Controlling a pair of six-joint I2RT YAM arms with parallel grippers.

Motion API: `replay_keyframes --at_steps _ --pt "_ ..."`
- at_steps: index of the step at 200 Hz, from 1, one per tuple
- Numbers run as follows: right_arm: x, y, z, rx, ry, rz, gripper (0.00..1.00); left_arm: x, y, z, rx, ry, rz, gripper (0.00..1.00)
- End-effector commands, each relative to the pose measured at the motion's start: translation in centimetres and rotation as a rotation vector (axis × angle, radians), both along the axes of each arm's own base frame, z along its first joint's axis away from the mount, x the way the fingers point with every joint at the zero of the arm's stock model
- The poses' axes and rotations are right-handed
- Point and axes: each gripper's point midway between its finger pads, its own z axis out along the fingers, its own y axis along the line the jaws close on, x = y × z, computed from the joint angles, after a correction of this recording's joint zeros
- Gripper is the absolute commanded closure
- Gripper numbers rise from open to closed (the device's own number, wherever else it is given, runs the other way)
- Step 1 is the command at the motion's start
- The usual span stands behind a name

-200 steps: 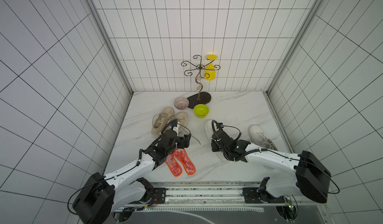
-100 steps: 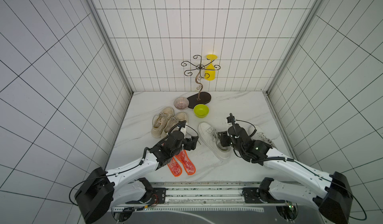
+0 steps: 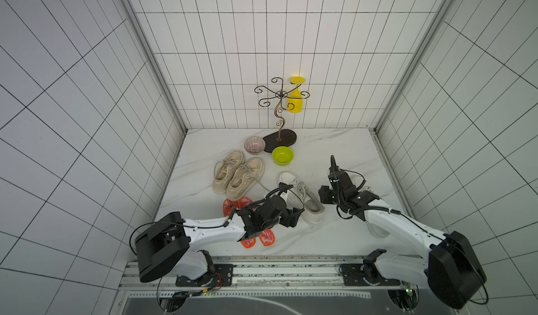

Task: Remove the insole from the shoe
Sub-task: Adjust the shoe at the center of the board.

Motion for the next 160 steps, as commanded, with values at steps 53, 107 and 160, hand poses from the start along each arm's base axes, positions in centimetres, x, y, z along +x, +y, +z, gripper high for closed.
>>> replay_keyframes --at_steps 53,107,160 --pt "-4.1 3.9 -2.5 0.114 0.048 0.193 0.56 3.7 -0.5 -0.6 0.015 -0.003 0.087 0.20" --pt "-6.1 9.5 -1.6 0.177 0.015 0.349 0.56 4.3 3.7 -1.1 0.108 -0.037 0.133 0.26" --pt "-4.9 7.6 -0.3 0.154 -0.061 0.281 0.59 3.5 7.1 -3.2 0.226 -0.042 0.150 0.28"
